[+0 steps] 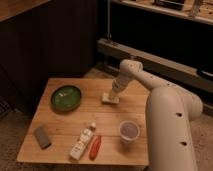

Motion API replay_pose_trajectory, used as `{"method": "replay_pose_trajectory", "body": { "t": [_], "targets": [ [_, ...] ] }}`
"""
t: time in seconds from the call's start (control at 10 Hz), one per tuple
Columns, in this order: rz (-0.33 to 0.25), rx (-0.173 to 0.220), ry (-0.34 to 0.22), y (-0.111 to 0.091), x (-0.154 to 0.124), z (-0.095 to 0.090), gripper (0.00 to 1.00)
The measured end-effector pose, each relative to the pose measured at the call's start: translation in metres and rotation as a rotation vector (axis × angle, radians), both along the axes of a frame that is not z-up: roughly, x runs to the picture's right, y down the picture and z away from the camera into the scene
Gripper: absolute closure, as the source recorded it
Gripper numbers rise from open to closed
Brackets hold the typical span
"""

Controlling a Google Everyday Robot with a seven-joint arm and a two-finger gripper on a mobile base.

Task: Wipe the white sponge on the table

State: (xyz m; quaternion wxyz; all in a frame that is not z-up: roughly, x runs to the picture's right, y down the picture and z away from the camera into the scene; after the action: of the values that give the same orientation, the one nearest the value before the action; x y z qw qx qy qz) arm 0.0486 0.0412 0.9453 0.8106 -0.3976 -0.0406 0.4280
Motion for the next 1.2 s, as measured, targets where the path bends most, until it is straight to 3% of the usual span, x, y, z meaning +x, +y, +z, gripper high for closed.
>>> {"method": "replay_pose_trajectory", "body": {
  "t": [0.2, 0.5, 0.7, 1.0, 1.2],
  "targets": [
    [-0.003, -0.004, 0.002, -0.003, 0.007, 0.003, 0.73],
    [-0.03, -0.001, -0.001, 0.012, -0.004, -0.013, 0.46],
    [-0.023, -0.001, -0.003, 0.026, -0.003, -0.026, 0.42],
    [-0.03, 0.0, -0.001, 0.034, 0.022, -0.033, 0.26],
    [-0.04, -0.001, -0.008, 0.035, 0.012, -0.034, 0.28]
  ]
}}
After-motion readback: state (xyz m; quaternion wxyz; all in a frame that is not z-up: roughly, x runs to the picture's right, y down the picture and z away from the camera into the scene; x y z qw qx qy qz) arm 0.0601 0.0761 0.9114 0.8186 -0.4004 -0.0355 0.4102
